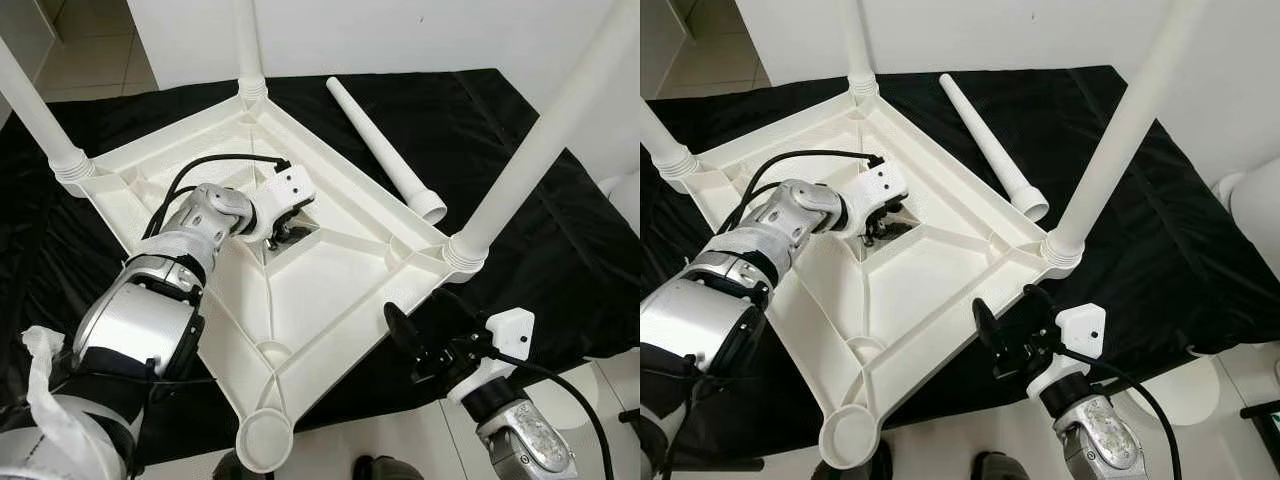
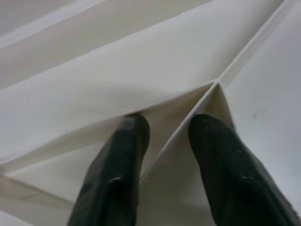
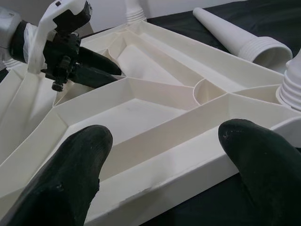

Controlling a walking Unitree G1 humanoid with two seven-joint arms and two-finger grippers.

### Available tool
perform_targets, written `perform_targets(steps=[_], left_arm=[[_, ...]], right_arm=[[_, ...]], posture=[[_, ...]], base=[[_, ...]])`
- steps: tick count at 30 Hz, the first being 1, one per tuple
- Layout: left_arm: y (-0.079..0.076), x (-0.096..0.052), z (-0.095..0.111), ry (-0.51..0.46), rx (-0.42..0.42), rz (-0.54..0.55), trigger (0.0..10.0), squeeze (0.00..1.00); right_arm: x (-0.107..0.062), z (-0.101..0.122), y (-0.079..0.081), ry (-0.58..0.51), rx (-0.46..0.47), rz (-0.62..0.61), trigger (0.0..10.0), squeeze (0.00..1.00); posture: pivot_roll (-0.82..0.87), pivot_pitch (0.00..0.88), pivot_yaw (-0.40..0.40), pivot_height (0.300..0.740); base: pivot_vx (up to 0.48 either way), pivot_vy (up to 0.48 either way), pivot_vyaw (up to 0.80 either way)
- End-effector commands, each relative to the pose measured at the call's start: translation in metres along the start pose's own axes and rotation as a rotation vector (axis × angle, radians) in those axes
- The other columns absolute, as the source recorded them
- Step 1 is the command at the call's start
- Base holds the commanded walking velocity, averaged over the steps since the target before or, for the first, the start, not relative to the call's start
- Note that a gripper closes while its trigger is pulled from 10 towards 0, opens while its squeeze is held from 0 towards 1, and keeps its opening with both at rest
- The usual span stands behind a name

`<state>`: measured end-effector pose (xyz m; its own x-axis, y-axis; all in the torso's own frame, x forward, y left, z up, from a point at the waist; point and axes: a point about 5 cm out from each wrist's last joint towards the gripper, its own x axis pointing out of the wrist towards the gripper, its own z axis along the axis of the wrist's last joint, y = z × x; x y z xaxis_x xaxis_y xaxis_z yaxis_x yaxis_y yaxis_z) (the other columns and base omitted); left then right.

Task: Building children table

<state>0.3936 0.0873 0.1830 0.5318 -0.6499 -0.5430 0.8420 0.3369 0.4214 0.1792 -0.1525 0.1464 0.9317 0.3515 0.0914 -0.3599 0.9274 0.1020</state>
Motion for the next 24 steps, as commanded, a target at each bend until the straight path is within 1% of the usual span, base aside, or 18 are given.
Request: perform_targets(steps=[1, 4, 5, 7, 8, 9, 12, 13, 16, 18, 19, 20, 21, 24], left_arm=[[-0.013, 0.005, -0.003, 0.012, -0.011, -0.134, 2.9, 0.0], [-0.013, 0.006, -0.003, 0.012, -0.009, -0.139, 2.9, 0.0], [-0.014, 0.006, -0.002, 0.012, -0.003, -0.149, 1.6, 0.0], [-0.015, 0.006, -0.002, 0.013, 0.002, -0.156, 1.6, 0.0], [-0.015, 0.007, -0.002, 0.014, 0.002, -0.157, 1.8, 0.0], [-0.015, 0.007, -0.002, 0.015, 0.003, -0.157, 0.9, 0.0], [-0.015, 0.007, -0.002, 0.016, 0.003, -0.155, 0.9, 0.0], [-0.014, 0.006, -0.002, 0.016, 0.002, -0.153, 1.2, 0.0], [-0.013, 0.004, -0.006, 0.026, -0.003, -0.14, 0.9, 0.0], [-0.009, 0.0, -0.012, 0.04, -0.019, -0.12, 0.9, 0.0], [-0.009, 0.0, -0.012, 0.04, -0.019, -0.12, 0.9, 0.0], [-0.008, -0.002, -0.016, 0.045, -0.02, -0.113, 0.4, 0.0], [-0.007, -0.004, -0.019, 0.049, -0.022, -0.108, 0.6, 0.0], [-0.006, -0.005, -0.02, 0.051, -0.023, -0.105, 0.6, 0.0]], right_arm=[[-0.003, 0.001, -0.001, 0.003, -0.004, -0.016, 10.0, 0.0], [-0.003, 0.001, -0.001, 0.003, -0.004, -0.018, 10.0, 0.0], [-0.004, 0.001, 0.0, 0.003, -0.003, -0.022, 10.0, 0.0], [-0.004, 0.001, 0.0, 0.003, -0.003, -0.024, 10.0, 0.0], [-0.004, 0.0, 0.0, 0.002, -0.002, -0.026, 10.0, 0.0], [-0.004, 0.0, 0.001, 0.001, -0.001, -0.028, 10.0, 0.0], [-0.004, 0.0, 0.001, 0.0, -0.001, -0.029, 10.0, 0.0], [-0.003, 0.0, 0.001, -0.001, -0.001, -0.031, 10.0, 0.0], [-0.004, 0.0, 0.002, -0.002, 0.0, -0.035, 10.0, 0.0], [-0.004, 0.0, 0.002, -0.002, 0.003, -0.037, 10.0, 0.0], [-0.004, 0.0, 0.002, -0.002, 0.003, -0.037, 10.0, 0.0], [-0.003, 0.0, 0.002, -0.002, 0.005, -0.036, 10.0, 0.0], [-0.003, 0.0, 0.002, -0.002, 0.005, -0.036, 10.0, 0.0], [-0.003, 0.0, 0.001, -0.002, 0.005, -0.036, 10.0, 0.0]], posture=[[-0.1, 0.113, 0.065, 0.74], [-0.1, 0.113, 0.065, 0.74], [-0.1, 0.113, 0.074, 0.74], [-0.1, 0.113, 0.074, 0.74], [-0.1, 0.113, 0.076, 0.74], [-0.1, 0.113, 0.079, 0.74], [-0.1, 0.113, 0.079, 0.74], [-0.1, 0.115, 0.081, 0.74], [-0.1, 0.119, 0.079, 0.74], [-0.1, 0.121, 0.076, 0.74], [-0.1, 0.121, 0.076, 0.74], [-0.1, 0.121, 0.076, 0.74], [-0.09, 0.122, 0.067, 0.74], [-0.09, 0.122, 0.067, 0.74]], base=[[0.0, 0.0, 0.0], [0.0, 0.0, 0.0], [0.0, 0.0, 0.0], [0.0, 0.0, 0.0], [0.0, 0.0, 0.0], [0.0, 0.0, 0.0], [0.0, 0.0, 0.0], [0.0, 0.0, 0.0], [0.0, 0.0, 0.0], [0.0, 0.0, 0.0], [0.0, 0.0, 0.0], [0.0, 0.0, 0.0], [0.0, 0.0, 0.0], [0.0, 0.0, 0.0]])
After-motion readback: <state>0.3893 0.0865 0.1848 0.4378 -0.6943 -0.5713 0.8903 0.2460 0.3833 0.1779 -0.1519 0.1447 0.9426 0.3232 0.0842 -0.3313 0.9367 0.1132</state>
